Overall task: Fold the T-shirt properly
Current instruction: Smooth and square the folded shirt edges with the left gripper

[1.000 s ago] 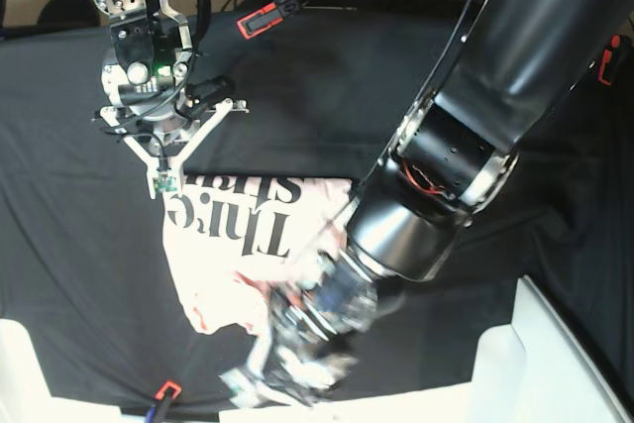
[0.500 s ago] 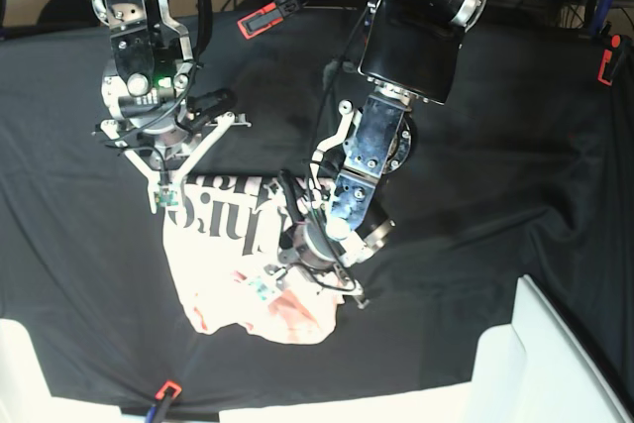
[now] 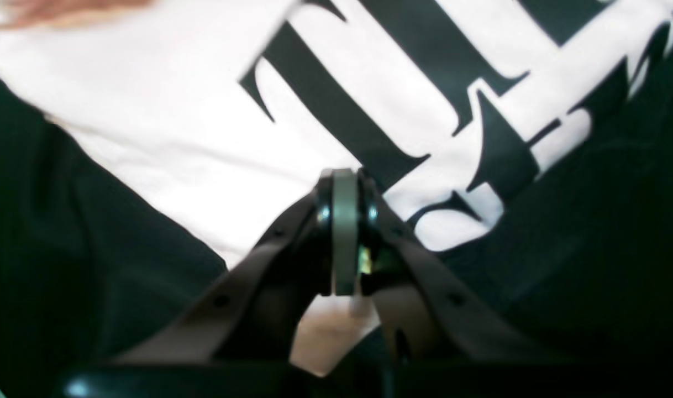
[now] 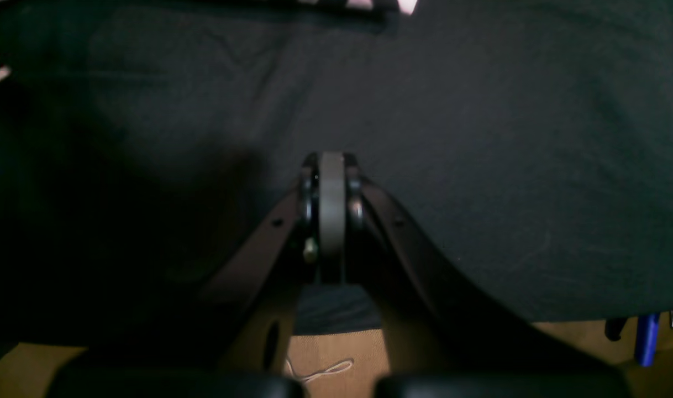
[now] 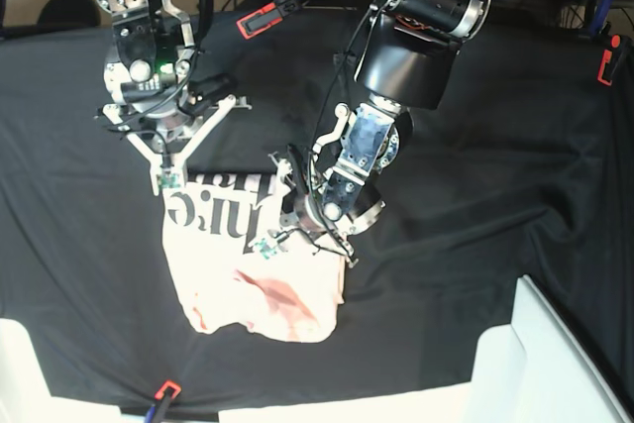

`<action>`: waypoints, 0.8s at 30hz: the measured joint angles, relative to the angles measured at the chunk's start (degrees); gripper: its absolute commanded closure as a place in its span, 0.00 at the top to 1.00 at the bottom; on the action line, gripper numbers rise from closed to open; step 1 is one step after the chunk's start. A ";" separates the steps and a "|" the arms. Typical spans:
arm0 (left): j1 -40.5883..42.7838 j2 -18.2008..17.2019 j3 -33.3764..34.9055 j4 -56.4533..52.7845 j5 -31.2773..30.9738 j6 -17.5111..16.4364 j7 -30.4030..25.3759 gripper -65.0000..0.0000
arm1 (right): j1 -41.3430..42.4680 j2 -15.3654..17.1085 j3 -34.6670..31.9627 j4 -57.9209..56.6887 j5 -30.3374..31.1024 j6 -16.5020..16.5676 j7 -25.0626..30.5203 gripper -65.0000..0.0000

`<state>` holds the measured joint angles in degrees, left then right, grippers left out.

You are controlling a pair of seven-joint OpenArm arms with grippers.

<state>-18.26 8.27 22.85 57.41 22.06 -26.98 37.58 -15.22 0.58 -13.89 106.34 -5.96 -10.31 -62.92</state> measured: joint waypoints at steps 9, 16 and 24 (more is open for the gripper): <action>8.26 -2.03 -0.04 5.66 5.77 1.01 -3.28 0.00 | -0.83 0.00 0.04 0.02 0.00 -0.02 0.28 0.00; 12.35 -2.14 -0.28 15.82 13.64 -0.28 0.22 0.00 | -0.70 -0.02 0.04 0.00 0.02 -0.02 0.24 0.00; 0.74 -0.15 -0.33 11.85 13.51 0.09 1.49 0.00 | -0.61 -0.09 0.04 0.00 0.00 0.00 0.22 0.00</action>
<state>-17.52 8.12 22.52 69.25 35.57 -26.89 39.07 -15.84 0.49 -13.85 106.34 -5.96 -10.31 -62.70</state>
